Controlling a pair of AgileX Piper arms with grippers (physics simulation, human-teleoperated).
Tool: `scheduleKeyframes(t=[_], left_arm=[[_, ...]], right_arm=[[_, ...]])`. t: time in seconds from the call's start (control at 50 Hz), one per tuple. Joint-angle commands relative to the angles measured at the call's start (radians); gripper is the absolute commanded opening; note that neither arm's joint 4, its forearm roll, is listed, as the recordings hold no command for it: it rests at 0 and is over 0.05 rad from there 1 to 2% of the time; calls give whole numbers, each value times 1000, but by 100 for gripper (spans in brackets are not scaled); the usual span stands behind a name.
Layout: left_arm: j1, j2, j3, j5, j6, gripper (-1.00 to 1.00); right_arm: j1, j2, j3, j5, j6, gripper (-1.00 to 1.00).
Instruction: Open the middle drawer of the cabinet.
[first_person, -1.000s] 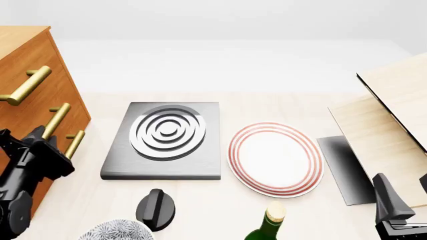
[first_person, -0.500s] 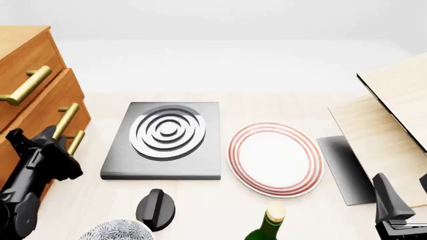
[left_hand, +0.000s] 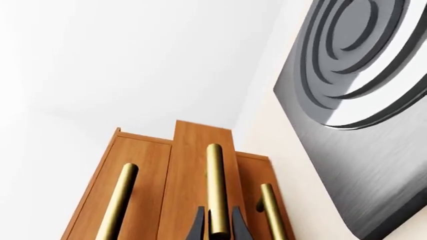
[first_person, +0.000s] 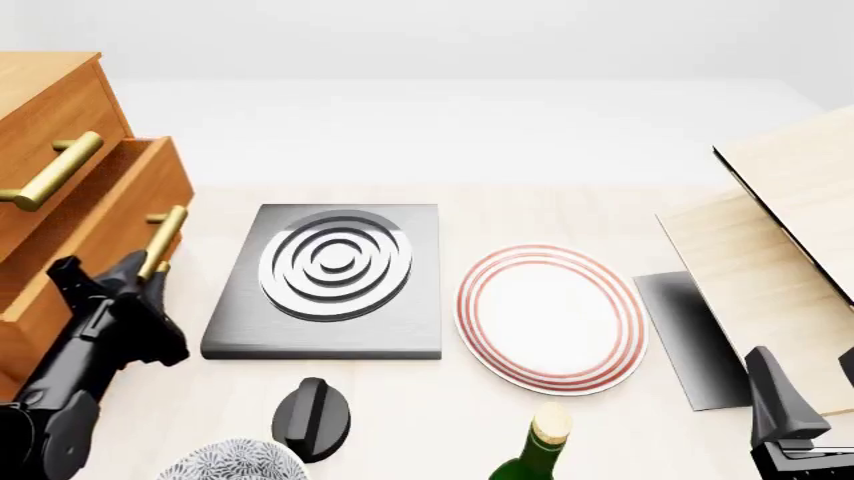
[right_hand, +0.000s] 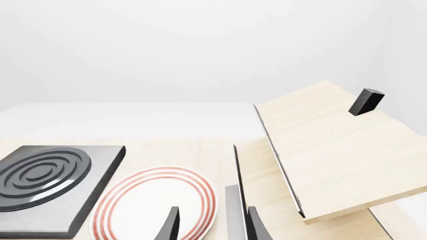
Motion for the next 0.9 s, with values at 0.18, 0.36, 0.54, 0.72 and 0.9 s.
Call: scheduleKeyframes(t=[0.18,0.36,0.54,0.72,0.9], left_arm=[[-74,-59,-10,-54,14,-100],[-72,-60,-4,-54,9,-100],[-53,-76,31,-54,-28,100],[-104,-293,223,-54,-36,100],[-176,-332,224,-48,-105,100]], right_arm=[[0,0,0,0,0,100],[0,0,0,0,0,100],[0,0,0,0,0,100],[0,0,0,0,0,100],[0,0,0,0,0,100]])
